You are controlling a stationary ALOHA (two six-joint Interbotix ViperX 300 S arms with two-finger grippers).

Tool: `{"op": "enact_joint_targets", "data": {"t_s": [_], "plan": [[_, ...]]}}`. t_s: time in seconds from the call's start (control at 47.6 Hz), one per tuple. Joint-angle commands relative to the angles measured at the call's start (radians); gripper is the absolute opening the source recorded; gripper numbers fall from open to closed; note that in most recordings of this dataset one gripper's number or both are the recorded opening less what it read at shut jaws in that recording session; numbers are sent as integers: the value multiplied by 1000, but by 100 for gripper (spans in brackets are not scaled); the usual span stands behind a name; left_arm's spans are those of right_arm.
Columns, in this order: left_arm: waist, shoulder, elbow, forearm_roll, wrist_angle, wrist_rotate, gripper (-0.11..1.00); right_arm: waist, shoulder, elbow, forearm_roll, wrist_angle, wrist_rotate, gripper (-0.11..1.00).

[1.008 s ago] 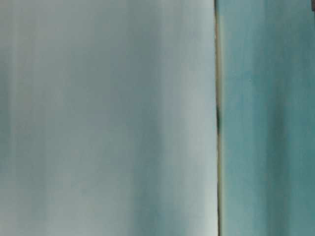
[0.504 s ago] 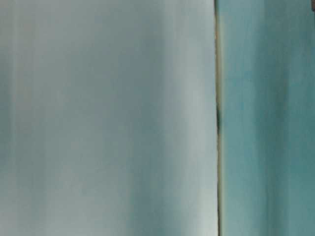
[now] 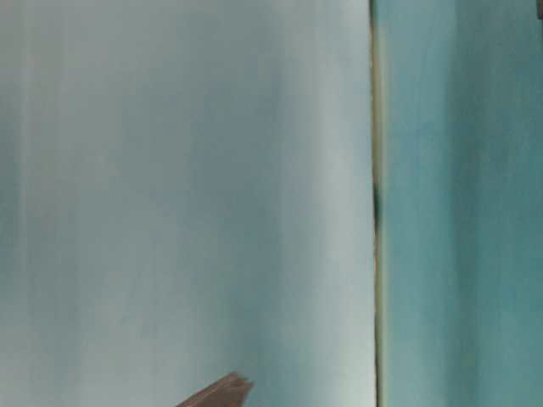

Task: Insert the washer onto the shaft with both hands.
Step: 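Move left gripper over the silver washer and right gripper over the shaft, then open both grippers and lower them around the washer and shaft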

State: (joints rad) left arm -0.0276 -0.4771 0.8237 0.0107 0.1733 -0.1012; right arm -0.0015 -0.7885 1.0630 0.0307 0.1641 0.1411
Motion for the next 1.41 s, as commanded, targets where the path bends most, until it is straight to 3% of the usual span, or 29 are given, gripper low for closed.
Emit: {"op": "enact_joint_targets", "data": {"t_s": [0.0,0.336,0.63,1.386], "plan": [[-5,23,-49,2,26,2,1,0,58,-44,0,20,6,-10],[-5,130,-124,2,179,0,1,-2,311,-169,-3,138,0,-10],[-5,264,-170,3,224,-38,1,-2,433,-267,-32,287,-17,-10],[-5,347,-187,9,253,-20,1,3,607,-301,-32,278,-87,-10]]}}
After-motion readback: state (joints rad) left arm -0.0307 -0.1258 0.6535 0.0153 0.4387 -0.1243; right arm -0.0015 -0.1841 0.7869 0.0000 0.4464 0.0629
